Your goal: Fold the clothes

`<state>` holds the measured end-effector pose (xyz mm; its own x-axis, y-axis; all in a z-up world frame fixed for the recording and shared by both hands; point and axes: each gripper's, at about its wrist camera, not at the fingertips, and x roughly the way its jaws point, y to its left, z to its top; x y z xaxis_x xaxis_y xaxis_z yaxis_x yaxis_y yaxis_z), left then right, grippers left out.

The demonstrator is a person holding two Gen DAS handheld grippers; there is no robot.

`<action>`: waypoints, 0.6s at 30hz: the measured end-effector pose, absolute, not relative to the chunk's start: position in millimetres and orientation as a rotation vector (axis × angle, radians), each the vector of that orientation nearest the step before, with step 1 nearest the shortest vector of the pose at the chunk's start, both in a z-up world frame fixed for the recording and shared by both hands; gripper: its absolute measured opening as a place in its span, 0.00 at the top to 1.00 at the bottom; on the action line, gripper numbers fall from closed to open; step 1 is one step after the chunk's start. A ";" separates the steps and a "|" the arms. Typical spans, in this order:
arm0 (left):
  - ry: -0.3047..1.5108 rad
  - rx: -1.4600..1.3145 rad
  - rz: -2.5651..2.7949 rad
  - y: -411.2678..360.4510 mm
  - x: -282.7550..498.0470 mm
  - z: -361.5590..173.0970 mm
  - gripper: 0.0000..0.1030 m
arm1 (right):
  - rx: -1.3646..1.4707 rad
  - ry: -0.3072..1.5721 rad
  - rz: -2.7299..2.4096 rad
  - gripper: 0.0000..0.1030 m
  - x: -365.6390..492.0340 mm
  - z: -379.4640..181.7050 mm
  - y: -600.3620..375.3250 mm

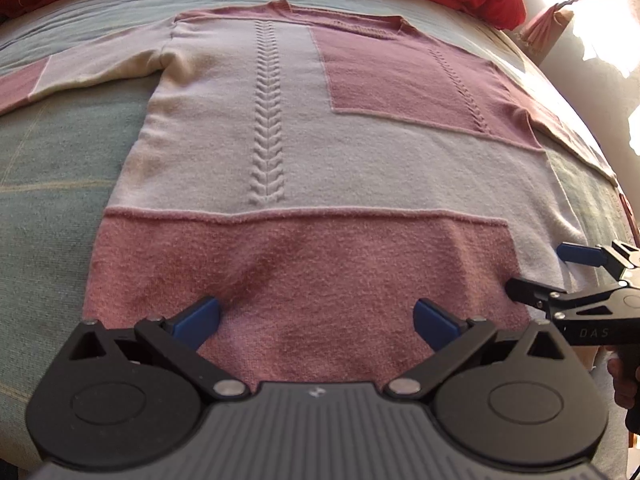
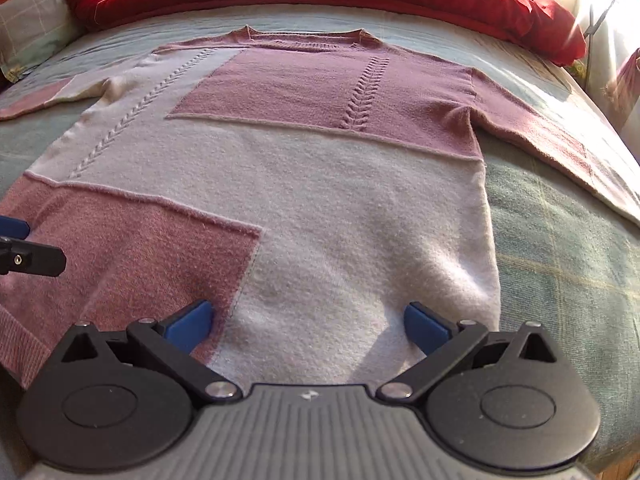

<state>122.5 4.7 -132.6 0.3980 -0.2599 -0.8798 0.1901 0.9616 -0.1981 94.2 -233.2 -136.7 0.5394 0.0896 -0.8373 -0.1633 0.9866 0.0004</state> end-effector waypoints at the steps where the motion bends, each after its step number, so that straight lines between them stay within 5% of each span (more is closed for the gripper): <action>1: 1.128 -0.058 -0.282 2.8 122.8 -132.9 0.01 | -0.063 0.993 0.149 0.00 93.5 -137.4 -236.9; 18: 1.151 0.024 -0.361 -19.4 100.5 -123.8 0.01 | 0.001 1.040 0.105 0.00 97.7 -142.6 -244.3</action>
